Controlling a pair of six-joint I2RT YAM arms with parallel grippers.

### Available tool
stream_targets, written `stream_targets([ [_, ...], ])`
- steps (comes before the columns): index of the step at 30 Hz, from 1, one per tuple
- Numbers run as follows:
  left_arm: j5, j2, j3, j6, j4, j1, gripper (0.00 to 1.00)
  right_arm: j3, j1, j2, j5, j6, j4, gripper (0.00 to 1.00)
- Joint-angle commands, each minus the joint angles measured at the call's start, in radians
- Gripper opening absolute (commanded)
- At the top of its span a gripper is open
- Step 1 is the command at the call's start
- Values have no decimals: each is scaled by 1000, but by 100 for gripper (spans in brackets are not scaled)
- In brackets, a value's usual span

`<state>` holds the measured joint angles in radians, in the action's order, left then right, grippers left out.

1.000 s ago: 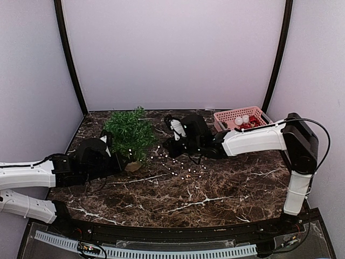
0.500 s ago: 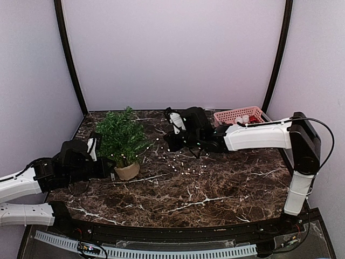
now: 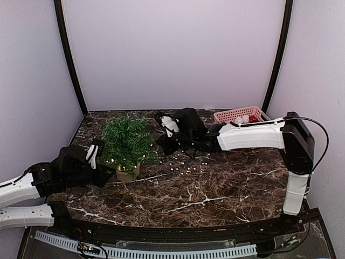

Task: Decorate the small christmas tree
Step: Wrap the side of the string light in the gap of the branches.

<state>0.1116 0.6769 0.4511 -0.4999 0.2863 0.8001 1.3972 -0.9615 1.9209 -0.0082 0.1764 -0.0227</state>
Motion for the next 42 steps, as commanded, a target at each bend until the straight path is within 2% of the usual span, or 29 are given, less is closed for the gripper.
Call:
stream_targets([
  [1, -9, 0, -31, 22, -8, -6, 0, 14, -6, 24, -25, -2, -8, 0],
  [16, 97, -85, -110, 6, 2, -6, 1, -55, -23, 93, -140, 63, -107, 0],
  [18, 118, -92, -103, -14, 24, -6, 17, -68, -30, 90, -146, 74, -123, 0],
  [19, 126, -96, -92, -24, 50, -6, 35, -74, -34, 89, -151, 82, -134, 0],
  [22, 149, -119, -62, -80, 109, -6, 61, -96, -42, 81, -147, 107, -168, 0],
  [26, 96, -162, -20, -166, 162, -6, 67, -116, -57, 75, -129, 140, -206, 0],
  [30, -59, -157, -60, -245, 53, -2, 68, -129, -62, 78, -115, 173, -239, 0],
  [33, -120, -112, -101, -289, -38, 26, 70, -137, -63, 76, -104, 193, -251, 0],
  [39, -140, -36, -116, -292, -96, 58, 79, -141, -69, 72, -90, 204, -264, 0],
  [42, -151, 4, -138, -299, -153, 58, 80, -142, -71, 69, -83, 207, -267, 0],
])
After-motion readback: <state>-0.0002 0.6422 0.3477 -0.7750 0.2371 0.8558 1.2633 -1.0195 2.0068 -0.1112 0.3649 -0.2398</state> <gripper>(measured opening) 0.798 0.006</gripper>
